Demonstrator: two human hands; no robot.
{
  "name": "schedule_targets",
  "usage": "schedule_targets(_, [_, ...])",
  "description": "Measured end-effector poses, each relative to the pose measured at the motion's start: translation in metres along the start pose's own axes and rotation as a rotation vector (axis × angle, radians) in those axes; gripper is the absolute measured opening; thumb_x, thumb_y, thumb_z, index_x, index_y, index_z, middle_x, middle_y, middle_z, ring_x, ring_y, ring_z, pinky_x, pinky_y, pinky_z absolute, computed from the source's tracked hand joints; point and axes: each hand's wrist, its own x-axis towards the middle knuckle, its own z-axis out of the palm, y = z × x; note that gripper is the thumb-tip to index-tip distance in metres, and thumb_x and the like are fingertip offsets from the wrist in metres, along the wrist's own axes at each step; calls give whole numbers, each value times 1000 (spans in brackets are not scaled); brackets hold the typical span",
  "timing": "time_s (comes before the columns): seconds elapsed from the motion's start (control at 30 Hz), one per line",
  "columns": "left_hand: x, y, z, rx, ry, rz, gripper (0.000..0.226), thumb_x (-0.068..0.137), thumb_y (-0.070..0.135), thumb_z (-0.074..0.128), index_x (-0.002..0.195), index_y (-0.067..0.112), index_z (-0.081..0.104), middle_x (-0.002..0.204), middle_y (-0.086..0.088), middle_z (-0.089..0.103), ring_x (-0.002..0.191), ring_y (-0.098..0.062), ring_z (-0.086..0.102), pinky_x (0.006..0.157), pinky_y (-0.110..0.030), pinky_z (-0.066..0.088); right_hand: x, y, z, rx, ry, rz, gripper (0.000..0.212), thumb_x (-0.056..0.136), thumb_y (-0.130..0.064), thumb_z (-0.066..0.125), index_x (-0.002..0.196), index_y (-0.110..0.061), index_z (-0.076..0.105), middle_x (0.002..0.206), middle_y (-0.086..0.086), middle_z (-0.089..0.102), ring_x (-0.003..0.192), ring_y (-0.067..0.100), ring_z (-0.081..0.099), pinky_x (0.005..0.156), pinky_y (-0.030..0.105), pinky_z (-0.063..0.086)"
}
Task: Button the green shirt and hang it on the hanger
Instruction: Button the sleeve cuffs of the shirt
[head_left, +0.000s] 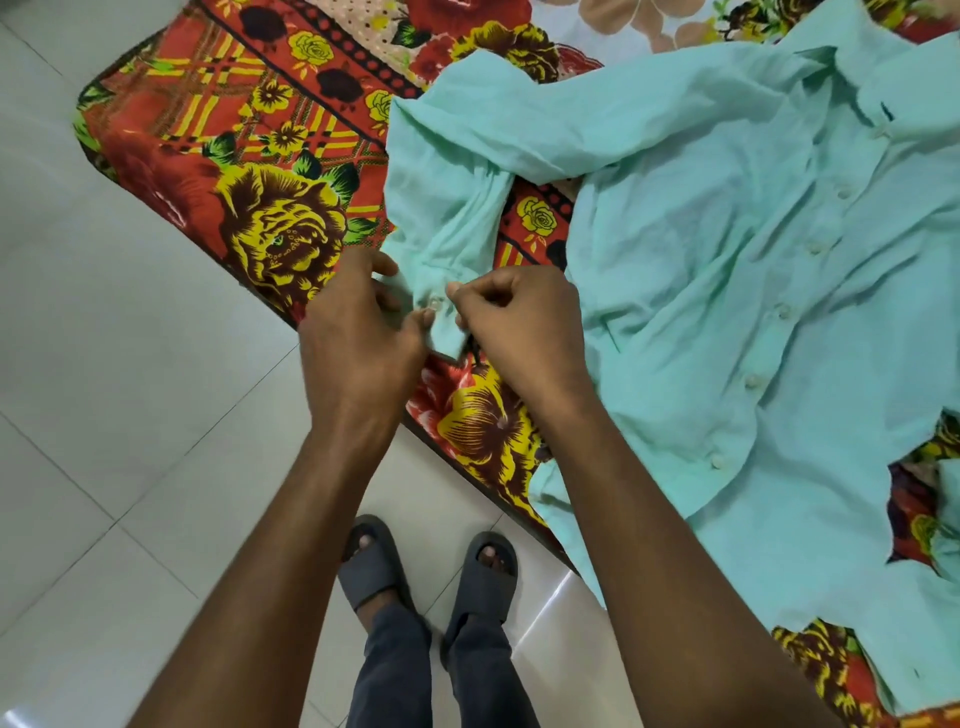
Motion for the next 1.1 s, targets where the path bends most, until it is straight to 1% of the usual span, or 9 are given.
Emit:
schedule_targets(0.13, [-8, 38, 3, 189, 47, 238, 23, 87, 17, 72, 107, 16, 61, 104, -4, 61, 85, -25, 59, 66, -38, 42, -14, 4, -34, -75, 196, -112, 15, 93, -29, 71, 91, -19, 82, 80, -8, 78, 72, 5, 69, 72, 23, 54])
schedule_targets(0.2, [-19, 70, 19, 149, -34, 361, 18, 90, 20, 67, 107, 15, 63, 104, -6, 60, 84, -28, 60, 66, -43, 47, -22, 16, -63, -79, 258, -114, 15, 95, -24, 68, 97, -15, 81, 87, -3, 79, 78, 12, 71, 78, 29, 55])
schedule_targets(0.3, [-40, 112, 55, 87, -215, 469, 27, 92, 23, 64, 118, 16, 63, 116, -6, 63, 99, -29, 63, 76, -45, 52, -38, 46, -105, -121, 412, -118, 21, 99, -19, 64, 113, -10, 77, 112, 4, 77, 107, 22, 68, 97, 34, 51])
schedule_targets(0.37, [-62, 140, 85, 81, -334, 562, 37, 92, 23, 64, 129, 16, 60, 125, -7, 61, 111, -30, 61, 83, -46, 53, -55, 75, -138, -197, 555, -106, 29, 102, -20, 61, 128, -9, 71, 134, 9, 66, 126, 26, 59, 110, 31, 45])
schedule_targets(0.47, [-107, 179, 127, 69, -472, 716, 42, 93, 23, 65, 133, 14, 59, 127, -10, 60, 117, -32, 57, 85, -45, 53, -90, 126, -190, -368, 710, -35, 39, 103, -22, 58, 140, -8, 61, 149, 17, 51, 137, 33, 50, 115, 43, 43])
schedule_targets(0.67, [-205, 224, 180, 10, -807, 836, 31, 90, 11, 64, 121, 11, 62, 109, -12, 62, 104, -33, 60, 82, -44, 52, -182, 214, -252, -585, 784, 230, 40, 93, -19, 65, 133, -11, 62, 138, 16, 53, 127, 37, 50, 109, 49, 41])
schedule_targets(0.8, [-249, 223, 200, 115, -1035, 866, 31, 83, -2, 57, 113, 6, 64, 111, -15, 62, 102, -35, 62, 83, -48, 52, -225, 248, -250, -462, 751, 360, 39, 88, -17, 74, 126, -13, 67, 122, 11, 54, 113, 30, 54, 97, 45, 50])
schedule_targets(0.97, [-268, 207, 208, 181, -984, 802, 42, 84, 9, 73, 124, 7, 60, 122, -15, 53, 110, -35, 58, 92, -49, 50, -250, 261, -231, -254, 719, 407, 29, 99, -26, 67, 124, -10, 67, 121, 8, 58, 116, 24, 59, 98, 38, 54])
schedule_targets(1.1, [-269, 200, 215, 198, -941, 695, 34, 86, 19, 77, 116, 10, 63, 106, -10, 65, 103, -31, 61, 88, -47, 51, -255, 256, -222, -193, 847, 462, 34, 96, -27, 71, 125, -11, 66, 123, 7, 55, 117, 20, 55, 101, 29, 51])
